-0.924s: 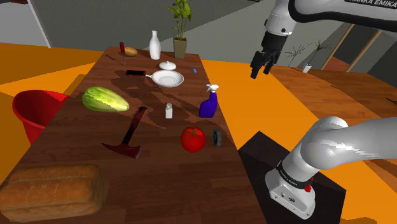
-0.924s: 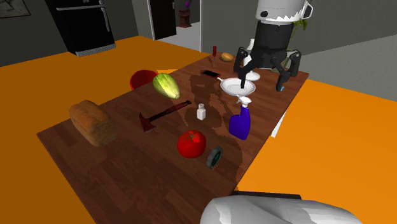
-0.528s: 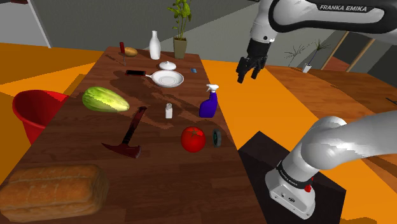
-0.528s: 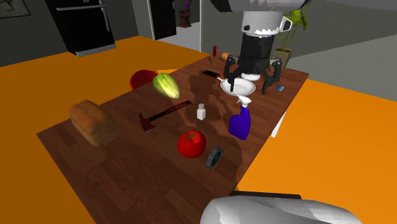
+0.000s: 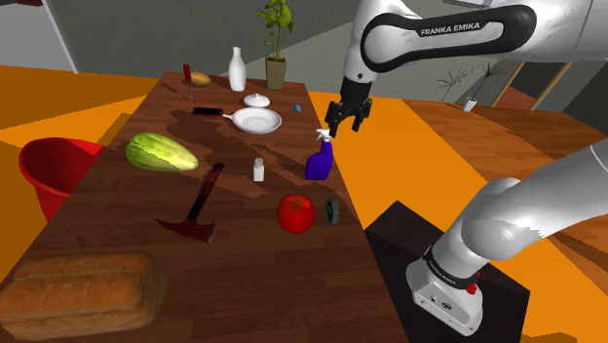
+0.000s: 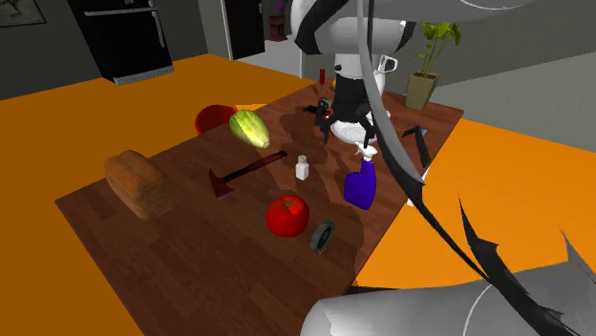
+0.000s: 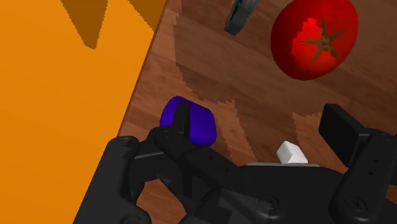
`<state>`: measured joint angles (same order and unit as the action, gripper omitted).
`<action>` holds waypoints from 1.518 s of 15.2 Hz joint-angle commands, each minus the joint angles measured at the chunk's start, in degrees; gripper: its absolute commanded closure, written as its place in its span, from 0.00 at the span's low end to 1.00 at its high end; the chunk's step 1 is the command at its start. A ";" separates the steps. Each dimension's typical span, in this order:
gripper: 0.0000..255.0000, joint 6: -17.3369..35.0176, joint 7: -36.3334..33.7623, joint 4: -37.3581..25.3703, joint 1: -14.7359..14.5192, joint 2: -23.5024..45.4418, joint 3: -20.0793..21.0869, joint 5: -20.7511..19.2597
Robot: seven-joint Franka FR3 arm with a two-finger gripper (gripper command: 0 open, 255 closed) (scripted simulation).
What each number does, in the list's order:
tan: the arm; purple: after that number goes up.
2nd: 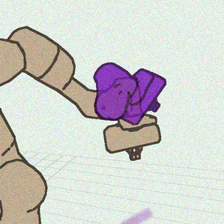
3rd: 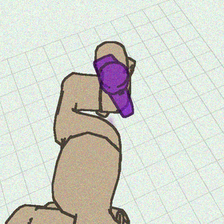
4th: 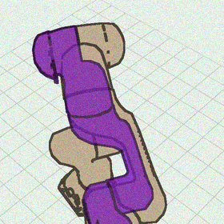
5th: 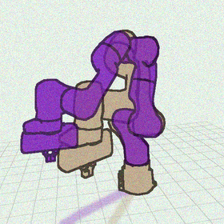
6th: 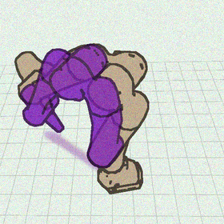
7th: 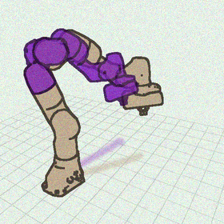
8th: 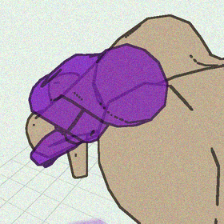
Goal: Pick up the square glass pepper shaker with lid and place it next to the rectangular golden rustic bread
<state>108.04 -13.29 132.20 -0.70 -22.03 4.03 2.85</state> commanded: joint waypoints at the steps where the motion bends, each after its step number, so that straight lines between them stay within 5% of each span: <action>1: 0.00 3.06 -1.79 -0.87 -0.30 3.99 0.96 0.40; 12: 0.00 13.19 -10.29 -13.80 -1.76 27.69 3.85 -0.49; 23: 0.00 15.02 -17.30 -36.53 -4.89 52.85 3.59 -2.63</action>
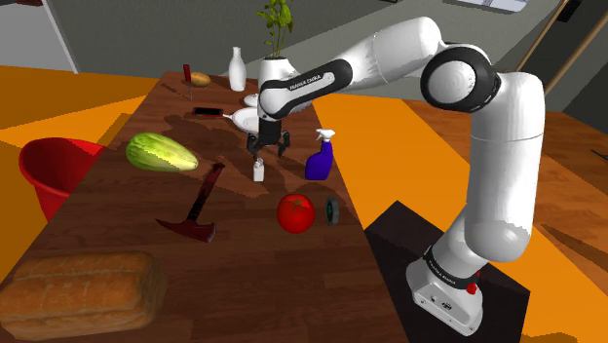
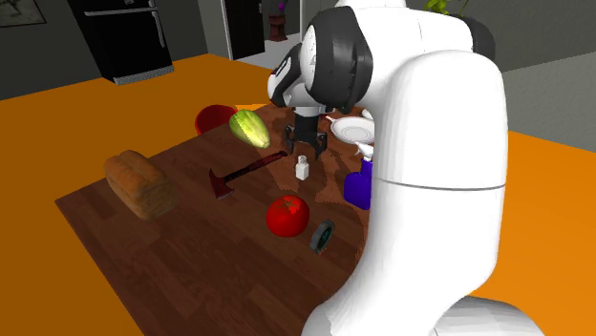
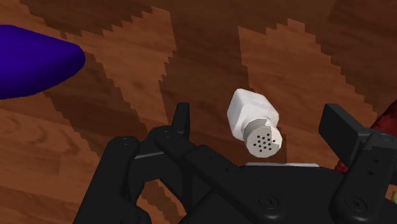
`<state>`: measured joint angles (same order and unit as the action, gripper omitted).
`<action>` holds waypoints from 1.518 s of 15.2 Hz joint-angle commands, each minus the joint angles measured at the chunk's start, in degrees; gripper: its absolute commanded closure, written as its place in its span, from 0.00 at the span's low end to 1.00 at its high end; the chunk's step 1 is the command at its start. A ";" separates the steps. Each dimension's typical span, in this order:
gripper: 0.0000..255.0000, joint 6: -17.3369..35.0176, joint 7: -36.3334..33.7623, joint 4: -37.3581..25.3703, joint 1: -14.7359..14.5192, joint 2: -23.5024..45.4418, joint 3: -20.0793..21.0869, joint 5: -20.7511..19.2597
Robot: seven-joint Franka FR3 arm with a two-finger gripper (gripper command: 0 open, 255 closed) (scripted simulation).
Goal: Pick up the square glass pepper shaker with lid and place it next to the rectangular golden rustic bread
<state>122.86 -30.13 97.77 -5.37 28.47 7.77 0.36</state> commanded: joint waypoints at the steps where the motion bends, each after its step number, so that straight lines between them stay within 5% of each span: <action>1: 0.00 -0.11 -0.96 -4.80 -0.55 4.78 -0.26 -0.25; 3: 0.00 -0.71 -1.62 -8.83 -1.03 8.27 -0.44 -0.38; 18: 0.00 3.56 -1.76 -7.53 -1.37 11.24 -0.60 -0.63; 19: 1.00 3.56 -1.76 -7.53 -1.37 11.24 -0.60 -0.63; 23: 1.00 3.56 -1.76 -7.53 -1.37 11.24 -0.60 -0.63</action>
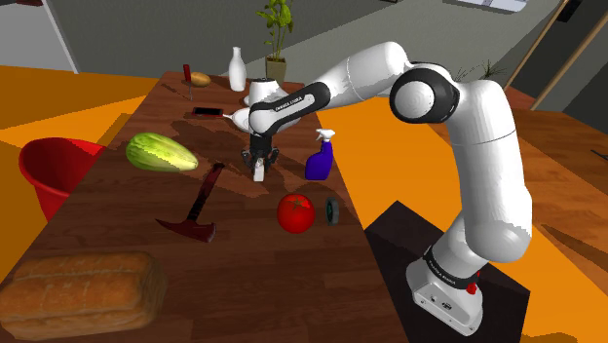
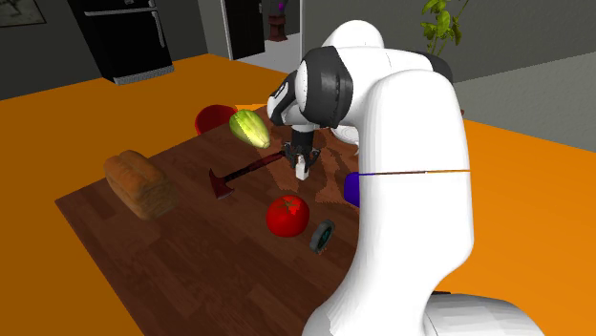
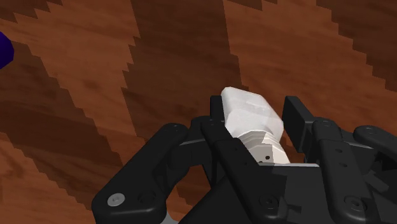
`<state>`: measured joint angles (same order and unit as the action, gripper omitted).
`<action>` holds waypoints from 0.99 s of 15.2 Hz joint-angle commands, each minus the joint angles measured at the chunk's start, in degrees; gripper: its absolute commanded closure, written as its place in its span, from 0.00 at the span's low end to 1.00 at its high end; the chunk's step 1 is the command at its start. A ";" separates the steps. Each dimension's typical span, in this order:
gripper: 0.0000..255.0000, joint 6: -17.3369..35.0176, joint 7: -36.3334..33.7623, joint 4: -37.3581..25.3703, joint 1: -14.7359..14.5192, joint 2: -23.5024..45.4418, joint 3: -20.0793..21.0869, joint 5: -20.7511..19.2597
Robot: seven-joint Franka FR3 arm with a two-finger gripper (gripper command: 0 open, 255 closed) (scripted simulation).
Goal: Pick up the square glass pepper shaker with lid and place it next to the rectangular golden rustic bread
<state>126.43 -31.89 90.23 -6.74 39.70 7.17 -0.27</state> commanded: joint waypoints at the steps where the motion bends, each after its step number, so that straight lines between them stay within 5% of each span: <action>1: 1.00 0.00 0.00 0.00 0.00 0.02 0.00 0.00; 15: 1.00 -5.31 -0.13 -0.93 0.22 -4.38 0.29 0.35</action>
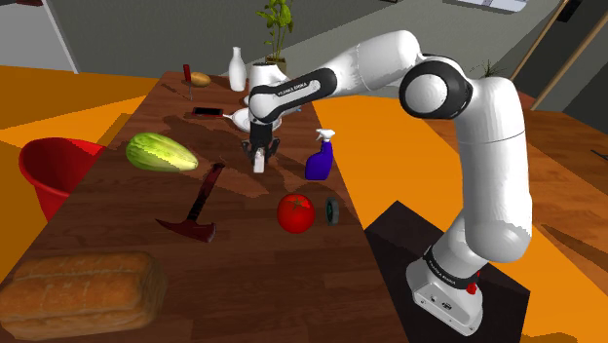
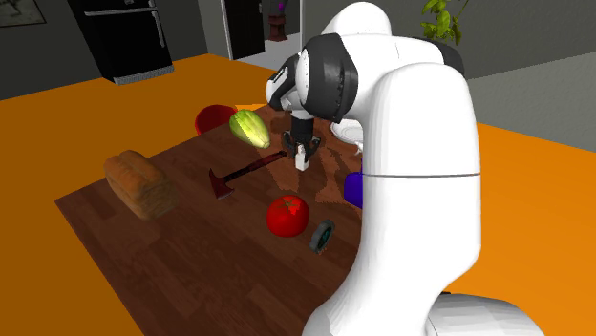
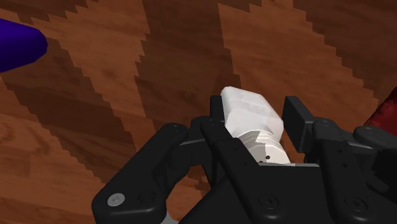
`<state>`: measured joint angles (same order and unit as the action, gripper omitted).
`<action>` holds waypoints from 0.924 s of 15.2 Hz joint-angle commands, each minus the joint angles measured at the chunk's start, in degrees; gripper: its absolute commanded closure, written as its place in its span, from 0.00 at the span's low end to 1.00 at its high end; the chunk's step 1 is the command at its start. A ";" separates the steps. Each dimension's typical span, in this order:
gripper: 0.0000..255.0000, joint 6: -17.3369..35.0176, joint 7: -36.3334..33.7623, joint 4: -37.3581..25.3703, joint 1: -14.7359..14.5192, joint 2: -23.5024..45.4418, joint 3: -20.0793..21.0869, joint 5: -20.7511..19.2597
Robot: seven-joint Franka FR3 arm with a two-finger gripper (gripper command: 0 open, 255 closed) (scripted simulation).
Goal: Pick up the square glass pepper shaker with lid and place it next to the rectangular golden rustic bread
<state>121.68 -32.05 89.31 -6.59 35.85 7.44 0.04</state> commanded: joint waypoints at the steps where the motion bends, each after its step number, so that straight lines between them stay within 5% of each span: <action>1: 1.00 -1.13 0.02 -0.19 0.09 -0.92 0.05 0.08; 14: 1.00 -8.92 -0.21 -3.77 0.25 -5.16 0.33 0.44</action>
<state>113.45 -32.21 86.01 -6.31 30.91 7.74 0.46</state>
